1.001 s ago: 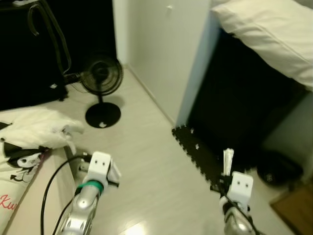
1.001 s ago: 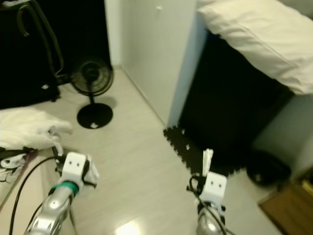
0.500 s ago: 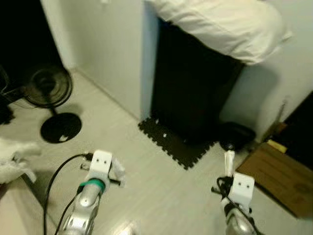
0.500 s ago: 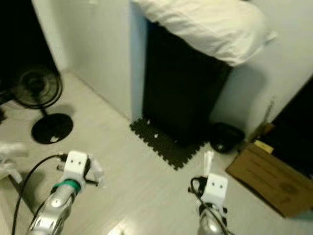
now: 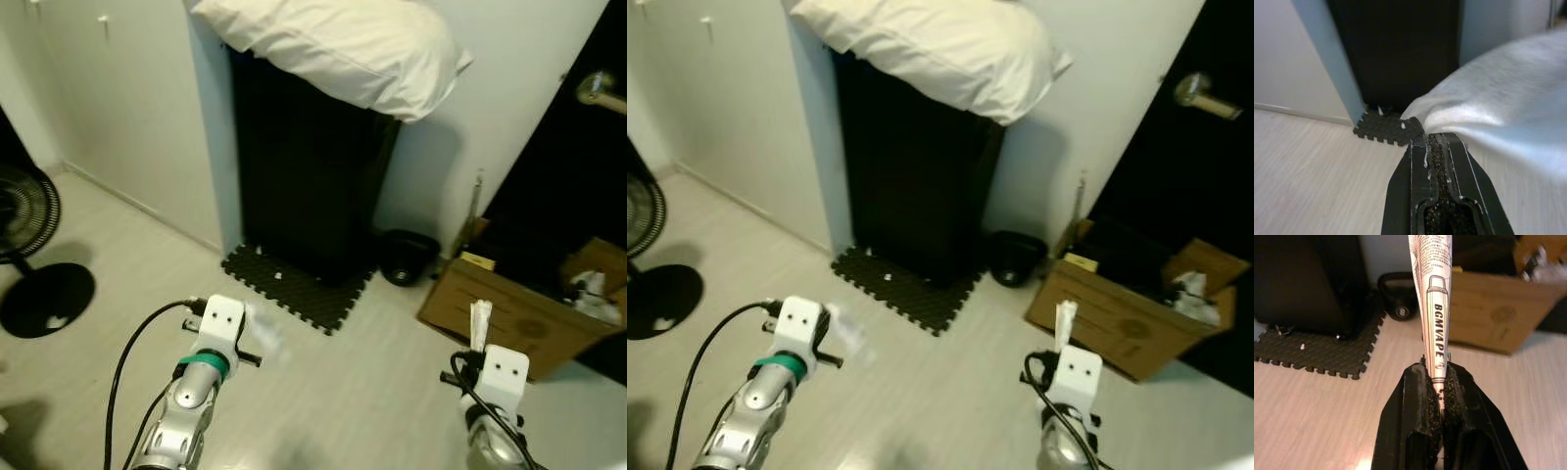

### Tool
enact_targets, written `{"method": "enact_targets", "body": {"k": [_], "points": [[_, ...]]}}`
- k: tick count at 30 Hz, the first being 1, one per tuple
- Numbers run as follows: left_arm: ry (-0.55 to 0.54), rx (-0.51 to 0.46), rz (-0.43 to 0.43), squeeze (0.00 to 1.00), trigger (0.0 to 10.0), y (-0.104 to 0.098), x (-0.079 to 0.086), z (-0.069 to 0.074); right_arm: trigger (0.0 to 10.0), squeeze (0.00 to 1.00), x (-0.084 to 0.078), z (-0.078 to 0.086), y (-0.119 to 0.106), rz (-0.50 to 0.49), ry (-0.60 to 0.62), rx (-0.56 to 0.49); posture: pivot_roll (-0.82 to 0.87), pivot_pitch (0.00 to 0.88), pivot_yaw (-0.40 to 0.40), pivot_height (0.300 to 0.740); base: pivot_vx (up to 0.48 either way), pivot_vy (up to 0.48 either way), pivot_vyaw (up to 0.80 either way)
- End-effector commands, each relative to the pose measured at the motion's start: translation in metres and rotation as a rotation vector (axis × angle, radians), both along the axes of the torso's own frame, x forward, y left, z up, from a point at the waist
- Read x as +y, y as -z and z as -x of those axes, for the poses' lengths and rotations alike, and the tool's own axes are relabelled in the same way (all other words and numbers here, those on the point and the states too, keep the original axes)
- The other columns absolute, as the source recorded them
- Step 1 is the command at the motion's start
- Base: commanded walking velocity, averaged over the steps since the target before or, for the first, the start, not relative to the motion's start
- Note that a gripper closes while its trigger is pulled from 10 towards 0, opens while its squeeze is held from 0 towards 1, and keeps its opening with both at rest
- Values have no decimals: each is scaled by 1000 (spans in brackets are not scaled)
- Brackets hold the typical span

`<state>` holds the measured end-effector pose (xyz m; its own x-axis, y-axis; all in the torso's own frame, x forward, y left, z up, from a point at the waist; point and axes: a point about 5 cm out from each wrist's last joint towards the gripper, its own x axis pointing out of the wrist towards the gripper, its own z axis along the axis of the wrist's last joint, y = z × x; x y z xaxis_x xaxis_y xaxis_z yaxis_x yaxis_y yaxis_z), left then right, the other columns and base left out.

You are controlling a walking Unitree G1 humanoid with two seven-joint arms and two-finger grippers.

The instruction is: Clean up the room

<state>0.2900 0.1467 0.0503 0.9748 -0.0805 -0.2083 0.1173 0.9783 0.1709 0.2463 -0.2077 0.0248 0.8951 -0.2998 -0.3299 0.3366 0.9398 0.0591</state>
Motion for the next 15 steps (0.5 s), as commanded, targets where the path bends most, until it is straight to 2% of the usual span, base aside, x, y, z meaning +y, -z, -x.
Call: {"method": "enact_targets", "body": {"k": [1, 5, 11, 15], "points": [[-1, 26, -4, 0, 10000, 6, 0, 2, 10000, 0, 2, 3, 7, -2, -7, 34, -17, 0, 56, 740, 0, 0, -800], [-28, 31, 1, 0, 10000, 7, 2, 5, 10000, 0, 0, 6, 6, 1, -9, 39, -14, 0, 47, 740, 0, 0, -800], [9, 30, -17, 0, 10000, 5, 1, 5, 10000, 0, -3, 3, 5, 6, 2, 35, -16, 0, 50, 740, 0, 0, -800], [-6, 25, -6, 0, 10000, 5, 4, 5, 10000, 0, -2, 3, 5, 5, -3, 35, -11, 0, 46, 740, 0, 0, -800]]}}
